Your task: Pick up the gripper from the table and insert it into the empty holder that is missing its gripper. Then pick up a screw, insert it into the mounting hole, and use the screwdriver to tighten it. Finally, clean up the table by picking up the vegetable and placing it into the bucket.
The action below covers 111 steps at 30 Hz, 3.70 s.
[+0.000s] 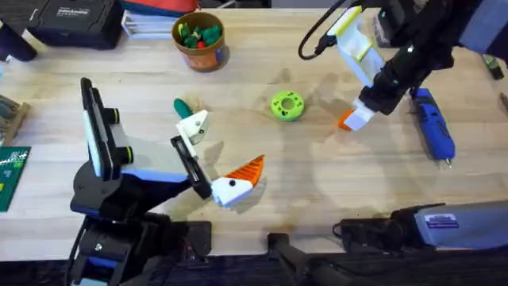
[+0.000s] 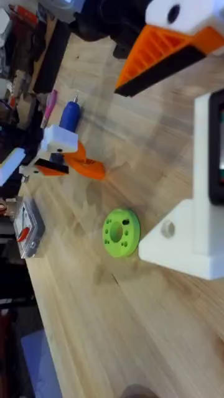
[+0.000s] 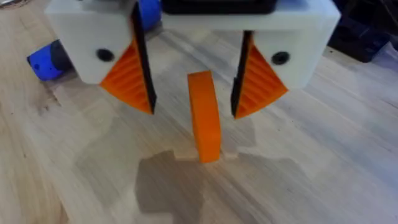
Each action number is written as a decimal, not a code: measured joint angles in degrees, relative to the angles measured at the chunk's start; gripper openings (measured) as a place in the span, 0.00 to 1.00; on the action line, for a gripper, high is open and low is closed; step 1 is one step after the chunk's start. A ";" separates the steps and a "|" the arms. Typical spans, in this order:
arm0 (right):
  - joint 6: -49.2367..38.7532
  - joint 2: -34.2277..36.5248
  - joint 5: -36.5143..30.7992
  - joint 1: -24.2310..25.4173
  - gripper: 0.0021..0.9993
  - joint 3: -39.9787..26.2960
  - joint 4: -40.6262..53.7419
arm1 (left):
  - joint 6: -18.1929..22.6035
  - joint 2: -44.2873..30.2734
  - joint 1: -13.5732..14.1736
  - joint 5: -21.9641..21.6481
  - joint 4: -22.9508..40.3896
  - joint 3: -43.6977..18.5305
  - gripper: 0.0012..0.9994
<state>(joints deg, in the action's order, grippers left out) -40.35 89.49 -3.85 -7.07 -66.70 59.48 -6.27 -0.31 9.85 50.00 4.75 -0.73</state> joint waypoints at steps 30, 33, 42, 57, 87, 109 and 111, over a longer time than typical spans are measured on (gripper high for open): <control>4.32 -24.09 24.52 11.78 0.01 1.03 0.94 | 0.01 0.00 0.00 0.00 0.00 0.00 0.99; 7.18 -23.98 37.92 15.27 0.01 4.34 -3.59 | 0.01 0.02 0.00 0.01 0.00 0.00 0.99; 21.72 -13.92 60.77 9.21 0.01 10.08 -12.68 | -0.02 0.02 0.00 0.00 0.00 0.00 0.99; 47.65 8.89 84.47 -8.51 0.01 10.14 -31.53 | -0.02 0.01 0.00 0.00 0.00 0.00 0.99; 73.89 11.19 86.02 -16.57 0.01 10.21 -50.51 | -0.19 0.01 0.00 0.02 0.02 0.00 0.99; 93.17 18.36 89.88 -21.20 0.01 10.23 -75.94 | -1.30 -0.01 -0.02 -0.05 0.13 0.00 0.99; 94.44 18.38 89.81 -21.94 0.01 9.93 -76.25 | -1.30 -0.01 -0.02 0.02 0.11 0.00 0.99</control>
<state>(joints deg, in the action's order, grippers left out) 54.09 107.87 85.96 -29.02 -56.77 -16.77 -7.57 -0.32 9.82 50.02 4.86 -0.73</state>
